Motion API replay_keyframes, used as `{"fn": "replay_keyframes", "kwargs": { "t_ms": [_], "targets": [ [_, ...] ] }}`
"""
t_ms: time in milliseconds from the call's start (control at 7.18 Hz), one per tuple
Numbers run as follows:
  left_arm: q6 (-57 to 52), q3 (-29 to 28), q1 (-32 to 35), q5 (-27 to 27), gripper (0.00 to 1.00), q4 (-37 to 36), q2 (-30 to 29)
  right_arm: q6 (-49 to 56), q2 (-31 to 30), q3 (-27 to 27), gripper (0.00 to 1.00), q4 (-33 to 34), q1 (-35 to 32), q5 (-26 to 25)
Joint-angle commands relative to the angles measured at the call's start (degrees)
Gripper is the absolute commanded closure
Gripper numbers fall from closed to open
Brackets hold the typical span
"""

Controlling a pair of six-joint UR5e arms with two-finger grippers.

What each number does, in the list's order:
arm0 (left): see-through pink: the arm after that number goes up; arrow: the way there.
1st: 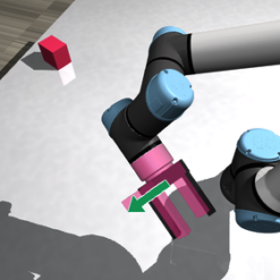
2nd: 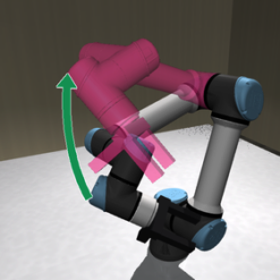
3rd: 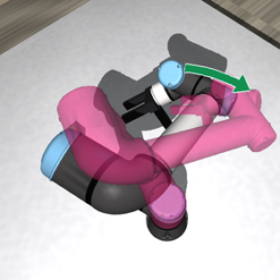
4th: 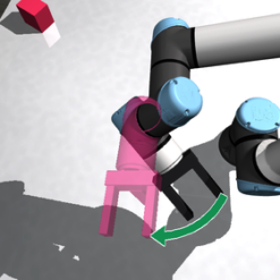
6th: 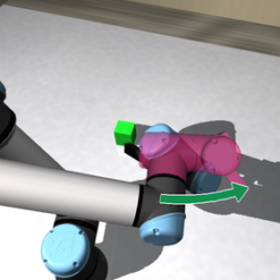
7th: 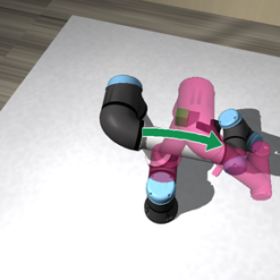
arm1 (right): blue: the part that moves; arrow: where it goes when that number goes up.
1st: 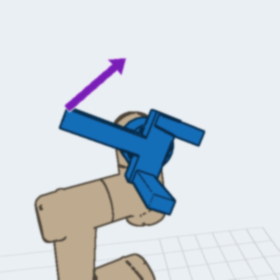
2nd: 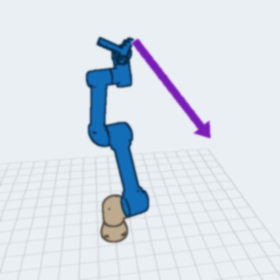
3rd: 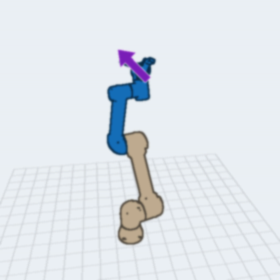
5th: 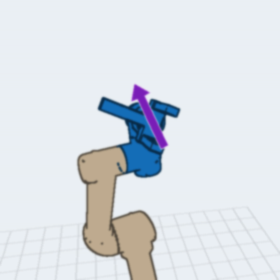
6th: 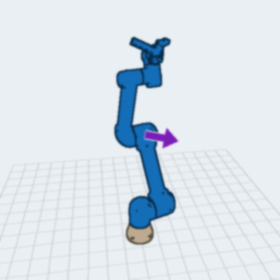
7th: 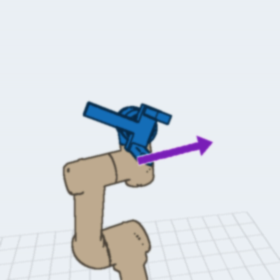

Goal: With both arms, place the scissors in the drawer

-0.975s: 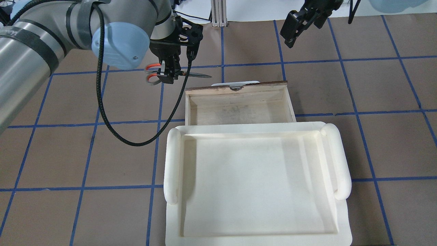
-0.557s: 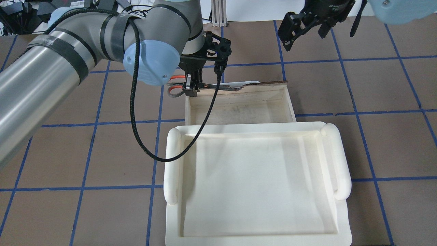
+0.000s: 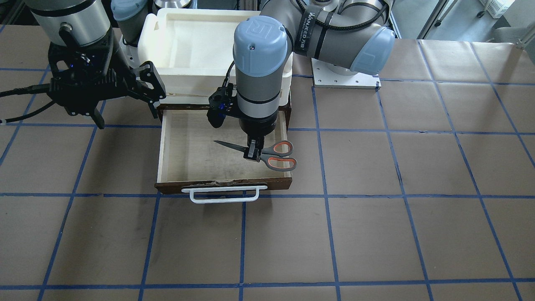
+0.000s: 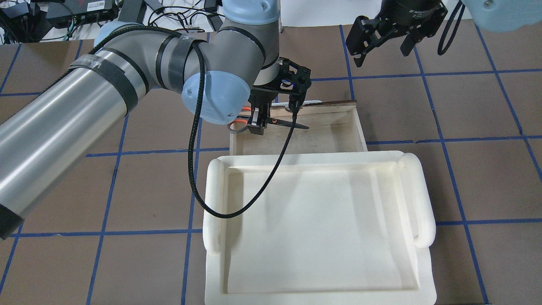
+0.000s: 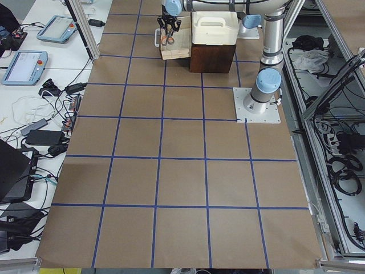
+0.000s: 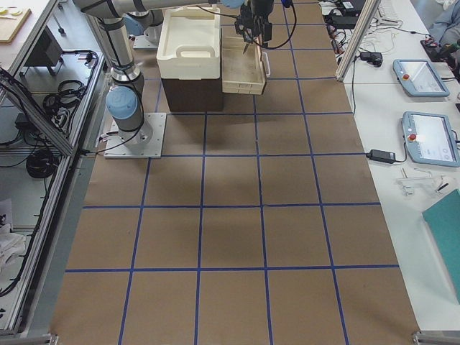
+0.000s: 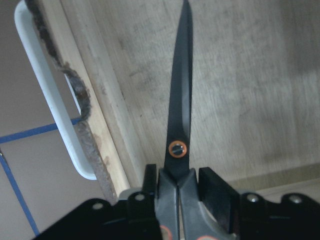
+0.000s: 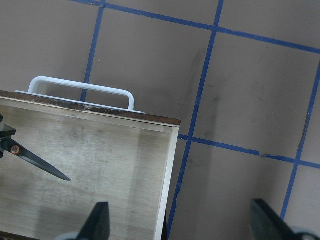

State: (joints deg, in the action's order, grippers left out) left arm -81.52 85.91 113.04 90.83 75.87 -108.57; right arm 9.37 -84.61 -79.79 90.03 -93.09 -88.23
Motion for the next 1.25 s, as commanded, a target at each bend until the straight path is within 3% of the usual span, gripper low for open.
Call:
{"fn": "replay_keyframes", "kwargs": {
  "t_ms": [0, 418, 557, 836, 1115],
  "targets": [
    [0.05, 0.40, 1.56, -1.27, 1.00, -0.02, -0.15, 0.56, -0.03, -0.02, 0.00, -0.21, 0.18, -1.05],
    [-0.04, 2.42, 2.01, -1.27, 0.98, -2.38, -0.50, 0.39, -0.03, -0.02, 0.00, -0.38, 0.36, -1.33],
    [0.05, 2.42, 1.92, -1.44, 0.24, -4.57, -0.94, 0.39, -0.03, -0.02, 0.00, -0.38, 0.36, -1.15],
    [1.70, 2.33, 1.92, -3.10, 0.19, -6.70, -0.16, 0.39, -0.03, -0.19, 0.00, -0.56, 0.36, -0.98],
    [11.85, 1.28, 1.40, -2.50, 0.19, -7.84, 1.51, 0.39, -0.03, -0.37, 0.00, -0.39, 0.36, -1.15]
  ]
}}
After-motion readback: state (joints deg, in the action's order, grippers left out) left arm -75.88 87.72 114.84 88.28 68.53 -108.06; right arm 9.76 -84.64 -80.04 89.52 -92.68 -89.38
